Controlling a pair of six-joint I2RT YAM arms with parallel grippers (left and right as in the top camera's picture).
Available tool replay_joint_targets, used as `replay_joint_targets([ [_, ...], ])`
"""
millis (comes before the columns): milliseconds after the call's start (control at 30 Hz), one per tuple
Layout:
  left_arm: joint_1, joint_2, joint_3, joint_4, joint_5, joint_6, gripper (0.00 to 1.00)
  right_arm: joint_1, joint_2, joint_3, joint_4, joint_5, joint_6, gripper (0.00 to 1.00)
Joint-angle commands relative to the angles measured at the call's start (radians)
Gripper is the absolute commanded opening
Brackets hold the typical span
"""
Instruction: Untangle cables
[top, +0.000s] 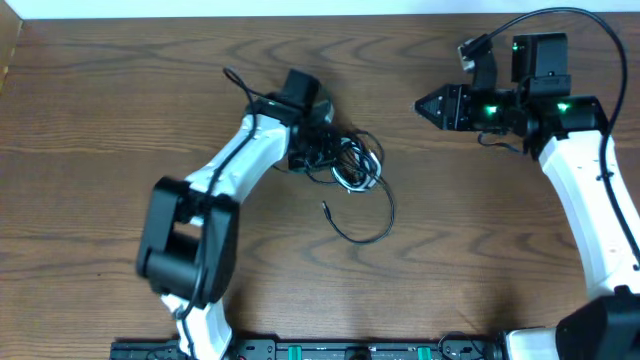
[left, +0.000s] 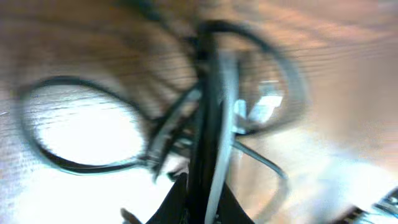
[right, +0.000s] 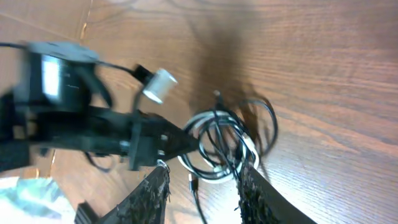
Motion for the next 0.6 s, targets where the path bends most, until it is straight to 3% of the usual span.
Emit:
replay_joint_targets([
  [0, 0.026, -0.097, 0.015, 0.006, 0.097, 0.012, 0.07, 0.02, 0.049, 0.002, 0.0, -0.069, -0.032, 0.34],
  [300, 0.045, -0.181, 0.015, 0.007, 0.177, 0.006, 0.07, 0.065, 0.187, 0.002, 0.094, -0.285, -0.075, 0.33],
  [567, 0.045, -0.181, 0.015, 0.008, 0.205, -0.007, 0.07, 0.122, 0.301, 0.002, 0.184, -0.237, -0.059, 0.29],
])
